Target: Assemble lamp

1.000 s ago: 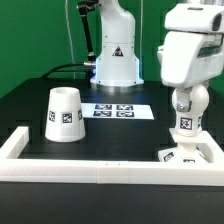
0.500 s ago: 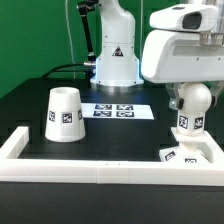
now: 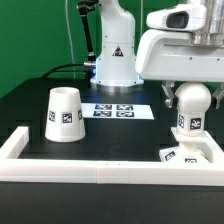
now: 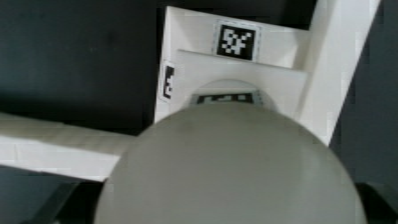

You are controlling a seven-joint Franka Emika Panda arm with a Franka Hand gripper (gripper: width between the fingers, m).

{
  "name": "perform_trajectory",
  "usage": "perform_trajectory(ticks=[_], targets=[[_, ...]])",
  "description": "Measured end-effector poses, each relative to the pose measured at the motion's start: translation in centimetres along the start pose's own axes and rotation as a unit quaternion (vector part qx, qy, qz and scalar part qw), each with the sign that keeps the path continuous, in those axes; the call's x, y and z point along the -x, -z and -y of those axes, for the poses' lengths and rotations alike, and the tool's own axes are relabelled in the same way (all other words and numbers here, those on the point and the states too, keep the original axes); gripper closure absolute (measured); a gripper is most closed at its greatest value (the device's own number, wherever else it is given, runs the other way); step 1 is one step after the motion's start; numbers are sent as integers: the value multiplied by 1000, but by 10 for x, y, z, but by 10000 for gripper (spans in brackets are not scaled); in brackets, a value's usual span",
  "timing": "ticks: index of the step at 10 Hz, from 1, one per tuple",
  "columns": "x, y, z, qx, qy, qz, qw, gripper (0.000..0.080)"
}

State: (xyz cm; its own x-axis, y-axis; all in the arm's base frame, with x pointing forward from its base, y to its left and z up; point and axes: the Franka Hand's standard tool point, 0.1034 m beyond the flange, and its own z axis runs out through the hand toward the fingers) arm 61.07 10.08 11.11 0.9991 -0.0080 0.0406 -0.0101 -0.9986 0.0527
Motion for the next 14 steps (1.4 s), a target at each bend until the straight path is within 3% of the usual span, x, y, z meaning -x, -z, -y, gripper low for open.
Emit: perform_trajectory(ticks=[3,9,10,12,14], targets=[[2,-1,-2,-8,-189,10,982,220],[2,-2,-3,-13,-339,16,941,220],[3,-2,-3,-16,-382,21,924,220],[5,-2,-4,-33,-499,50,865,220],[5,-2,-3,-37,-573,65,816,220]])
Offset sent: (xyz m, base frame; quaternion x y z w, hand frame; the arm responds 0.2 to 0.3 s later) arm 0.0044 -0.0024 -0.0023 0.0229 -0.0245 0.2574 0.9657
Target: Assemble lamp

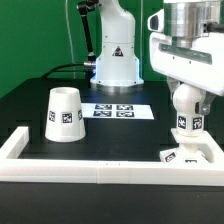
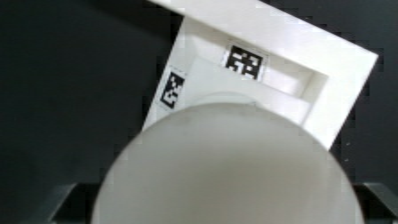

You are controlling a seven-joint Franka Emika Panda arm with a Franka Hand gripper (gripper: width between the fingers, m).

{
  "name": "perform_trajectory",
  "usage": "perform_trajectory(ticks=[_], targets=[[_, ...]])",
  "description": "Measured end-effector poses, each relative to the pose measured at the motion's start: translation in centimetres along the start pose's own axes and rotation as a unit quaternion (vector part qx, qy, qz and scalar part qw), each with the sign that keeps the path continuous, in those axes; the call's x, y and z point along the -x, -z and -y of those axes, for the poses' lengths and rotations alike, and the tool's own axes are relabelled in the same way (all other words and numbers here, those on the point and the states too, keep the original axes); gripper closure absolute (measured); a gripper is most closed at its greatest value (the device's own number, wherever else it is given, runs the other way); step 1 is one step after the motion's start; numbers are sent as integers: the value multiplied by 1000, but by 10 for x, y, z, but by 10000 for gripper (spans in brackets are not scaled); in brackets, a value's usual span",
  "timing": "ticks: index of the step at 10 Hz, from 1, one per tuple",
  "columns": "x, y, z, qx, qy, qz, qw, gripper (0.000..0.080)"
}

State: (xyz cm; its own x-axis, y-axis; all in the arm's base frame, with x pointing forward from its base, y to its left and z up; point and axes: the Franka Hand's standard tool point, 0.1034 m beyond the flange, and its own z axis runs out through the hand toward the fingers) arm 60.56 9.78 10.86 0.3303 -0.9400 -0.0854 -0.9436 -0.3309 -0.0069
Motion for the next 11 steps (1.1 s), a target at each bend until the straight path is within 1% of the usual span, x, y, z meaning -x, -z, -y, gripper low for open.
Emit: perform_trajectory(ticks=[1,4,5,6,7,8,9,10,11], targets=[[0,0,0,-3,-62,11,998,220],[4,0,2,-5,-113,18,993,219],[4,-1,2,-5,-83,15,996,219],[7,-1,2,-5,-40,12,999,128],[9,-1,3,-6,-20,12,1000,105],[10,-2,4,-10,35,10,999,101],[13,-3,5,-18,101,6,995,101],[14,-3,6,-24,167,1,986,101],[14,-3,6,-25,213,0,977,100]])
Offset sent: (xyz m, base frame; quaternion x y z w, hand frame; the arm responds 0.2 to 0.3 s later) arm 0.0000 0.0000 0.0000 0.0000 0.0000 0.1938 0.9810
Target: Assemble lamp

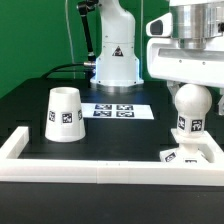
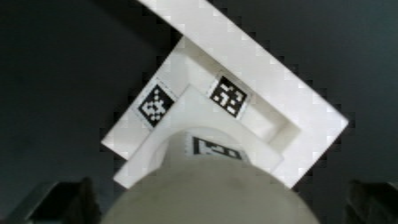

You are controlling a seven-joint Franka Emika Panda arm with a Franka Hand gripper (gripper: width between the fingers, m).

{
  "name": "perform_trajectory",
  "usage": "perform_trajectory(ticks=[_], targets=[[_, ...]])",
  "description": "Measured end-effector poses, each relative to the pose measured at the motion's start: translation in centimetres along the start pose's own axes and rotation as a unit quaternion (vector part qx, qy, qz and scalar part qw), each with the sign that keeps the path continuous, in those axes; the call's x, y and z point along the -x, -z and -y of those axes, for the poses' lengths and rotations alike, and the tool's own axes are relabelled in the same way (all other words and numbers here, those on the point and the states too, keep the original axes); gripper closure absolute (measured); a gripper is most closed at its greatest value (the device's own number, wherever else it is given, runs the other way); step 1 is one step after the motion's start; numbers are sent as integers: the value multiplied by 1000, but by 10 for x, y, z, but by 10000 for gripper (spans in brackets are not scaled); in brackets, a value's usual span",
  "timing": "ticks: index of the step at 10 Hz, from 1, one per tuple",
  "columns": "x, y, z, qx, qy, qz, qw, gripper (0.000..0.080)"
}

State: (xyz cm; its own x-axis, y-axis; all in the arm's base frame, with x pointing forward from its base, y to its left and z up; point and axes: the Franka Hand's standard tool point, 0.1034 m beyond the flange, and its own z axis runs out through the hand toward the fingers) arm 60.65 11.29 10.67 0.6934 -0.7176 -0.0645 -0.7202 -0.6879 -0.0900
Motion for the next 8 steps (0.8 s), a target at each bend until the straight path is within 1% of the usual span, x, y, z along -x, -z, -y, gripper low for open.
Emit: perform_trajectory(ticks=[3,4,5,6,7,8], targets=[[-1,0,-1,0,109,0,994,100],[-1,0,-1,0,127,0,992,100],[-1,-1,-1,1,173,-1,985,100],[-1,-1,2,3,233,-10,972,100],[-2,-1,2,1,279,-14,960,100],[-3,-1,3,2,322,-19,946,100]])
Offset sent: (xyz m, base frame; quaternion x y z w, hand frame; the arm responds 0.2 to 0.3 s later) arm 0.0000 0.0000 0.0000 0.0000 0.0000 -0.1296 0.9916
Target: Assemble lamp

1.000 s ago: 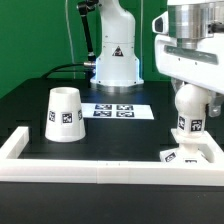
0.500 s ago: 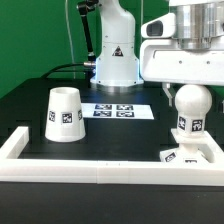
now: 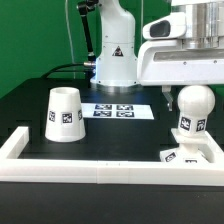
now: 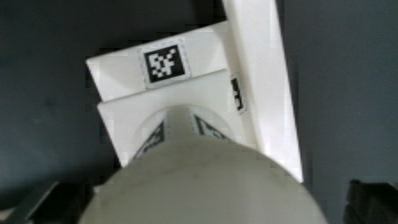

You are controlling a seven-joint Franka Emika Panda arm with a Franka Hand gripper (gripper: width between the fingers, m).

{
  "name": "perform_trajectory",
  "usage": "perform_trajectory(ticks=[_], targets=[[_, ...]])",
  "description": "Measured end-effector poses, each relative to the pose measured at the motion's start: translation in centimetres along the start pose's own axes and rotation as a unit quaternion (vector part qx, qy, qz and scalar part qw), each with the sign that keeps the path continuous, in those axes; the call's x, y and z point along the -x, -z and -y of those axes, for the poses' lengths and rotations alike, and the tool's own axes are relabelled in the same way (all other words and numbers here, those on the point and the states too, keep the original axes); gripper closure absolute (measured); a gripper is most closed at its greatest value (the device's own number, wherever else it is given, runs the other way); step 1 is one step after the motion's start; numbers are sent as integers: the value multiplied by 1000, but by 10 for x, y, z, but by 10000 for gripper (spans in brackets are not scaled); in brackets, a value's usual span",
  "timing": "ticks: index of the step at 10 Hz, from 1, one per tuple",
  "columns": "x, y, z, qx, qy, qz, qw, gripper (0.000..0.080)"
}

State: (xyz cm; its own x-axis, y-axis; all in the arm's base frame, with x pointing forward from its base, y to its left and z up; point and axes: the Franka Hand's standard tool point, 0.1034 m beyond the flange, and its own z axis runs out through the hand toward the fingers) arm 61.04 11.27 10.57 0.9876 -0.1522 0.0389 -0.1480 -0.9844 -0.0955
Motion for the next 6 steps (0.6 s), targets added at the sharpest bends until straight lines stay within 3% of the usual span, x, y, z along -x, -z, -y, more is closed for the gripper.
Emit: perform_trajectory(ticks=[3,6], targets=[[-3,1,-3,4,161,-5,987,100],[-5,2,-6,25,320,-4,947,100]])
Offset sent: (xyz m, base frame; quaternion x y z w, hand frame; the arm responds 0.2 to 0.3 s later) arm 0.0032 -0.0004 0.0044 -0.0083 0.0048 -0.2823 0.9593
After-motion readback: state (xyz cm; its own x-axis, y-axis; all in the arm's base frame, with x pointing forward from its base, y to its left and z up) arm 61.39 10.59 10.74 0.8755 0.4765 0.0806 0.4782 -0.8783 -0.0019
